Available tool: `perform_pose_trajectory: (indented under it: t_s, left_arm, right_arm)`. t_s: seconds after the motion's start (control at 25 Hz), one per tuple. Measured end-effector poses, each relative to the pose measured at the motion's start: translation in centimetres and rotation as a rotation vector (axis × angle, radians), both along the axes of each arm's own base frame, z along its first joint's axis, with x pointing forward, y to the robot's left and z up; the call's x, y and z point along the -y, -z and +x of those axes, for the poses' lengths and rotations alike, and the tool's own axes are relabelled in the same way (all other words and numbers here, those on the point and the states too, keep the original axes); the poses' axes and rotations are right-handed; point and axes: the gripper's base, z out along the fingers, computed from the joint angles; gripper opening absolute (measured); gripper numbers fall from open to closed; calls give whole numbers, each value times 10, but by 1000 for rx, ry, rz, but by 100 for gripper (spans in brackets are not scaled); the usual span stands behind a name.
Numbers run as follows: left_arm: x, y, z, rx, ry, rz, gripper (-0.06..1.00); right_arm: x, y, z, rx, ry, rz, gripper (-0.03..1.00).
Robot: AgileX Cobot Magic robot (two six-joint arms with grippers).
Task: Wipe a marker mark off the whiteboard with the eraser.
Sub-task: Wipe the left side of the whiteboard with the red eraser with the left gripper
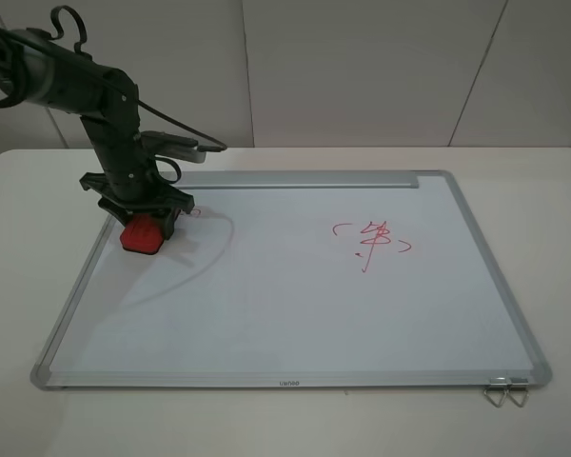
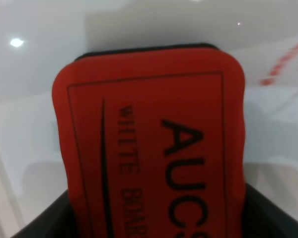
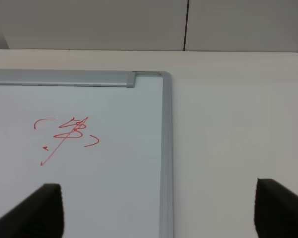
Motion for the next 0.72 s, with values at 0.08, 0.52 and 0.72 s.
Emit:
perform_pose_trajectory:
  t_s: [0.08,0.52,0.72]
  left_arm:
    - [17,-1,-2,13,44,-4,58]
    - [102,1,-7,-8,231,-62,58]
    - [105,0,-6,-12,237,-64,58]
  right_arm:
    - [0,0,0,0,0,0,70]
    - [0,0,0,0,0,0,70]
    - [0,0,0,0,0,0,70]
